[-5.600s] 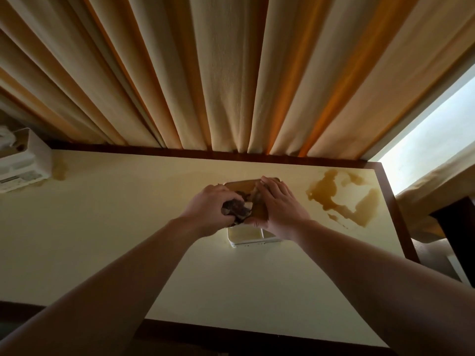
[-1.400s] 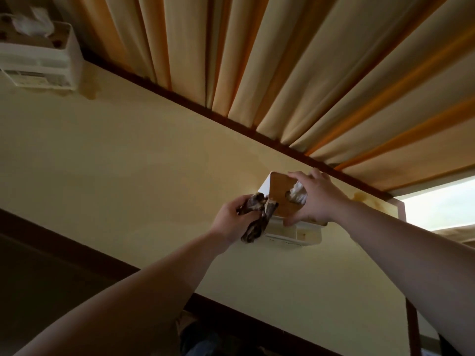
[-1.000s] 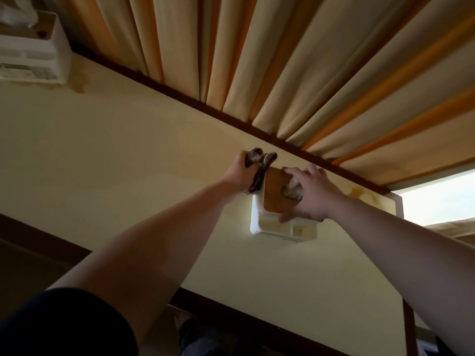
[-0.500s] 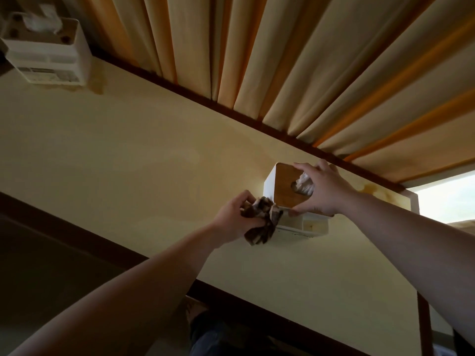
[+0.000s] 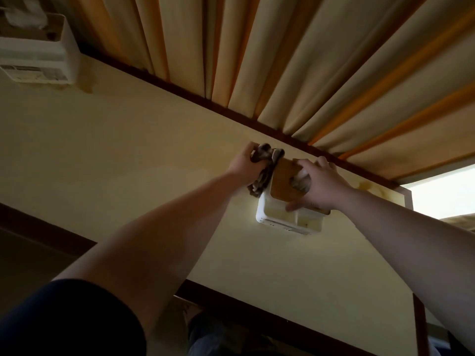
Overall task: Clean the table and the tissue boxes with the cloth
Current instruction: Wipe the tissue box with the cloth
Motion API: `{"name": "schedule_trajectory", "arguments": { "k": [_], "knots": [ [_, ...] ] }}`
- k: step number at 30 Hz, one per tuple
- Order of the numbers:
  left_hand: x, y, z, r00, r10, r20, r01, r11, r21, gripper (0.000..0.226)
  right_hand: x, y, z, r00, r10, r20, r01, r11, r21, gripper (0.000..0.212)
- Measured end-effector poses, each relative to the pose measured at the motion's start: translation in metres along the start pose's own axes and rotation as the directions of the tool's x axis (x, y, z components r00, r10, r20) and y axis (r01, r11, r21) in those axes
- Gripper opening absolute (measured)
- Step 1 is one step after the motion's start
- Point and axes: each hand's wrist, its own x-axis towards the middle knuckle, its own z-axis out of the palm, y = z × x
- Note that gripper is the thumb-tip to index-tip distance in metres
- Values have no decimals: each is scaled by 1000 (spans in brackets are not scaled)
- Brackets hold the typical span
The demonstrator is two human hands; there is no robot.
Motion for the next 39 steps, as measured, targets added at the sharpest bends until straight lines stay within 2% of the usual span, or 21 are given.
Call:
{"name": "schedule_trajectory", "arguments": {
  "k": [8,11,13,17,24,30,39],
  "knots": [
    [-44,-38,-7,998,-32,57,33,999,-15,26,-3,3,3,999,-10,-30,11,1000,18,141],
    [-70,-57,-7,996,-33,80,38,998,-57,33,-3,4,3,999,-31,-14,31,999,14,142],
    [-82,-63,-4,994,-36,107,43,997,-59,29,-3,3,2,999,-42,6,42,999,3,142],
    [-83,-59,-2,996,12,91,-14,1000,13,26,-4,3,2,998,-56,10,56,998,-2,141],
    [-27,-16,-3,998,50,-43,-48,997,60,21,-6,4,3,998,-68,15,68,998,4,139],
    [-11,-20,2,1000,-5,25,-2,965,261,24,-6,6,4,997,-75,18,74,996,43,140],
    [-82,-56,0,995,-1,98,-24,968,249,24,-5,7,4,996,-83,22,82,996,41,140]
  ]
}}
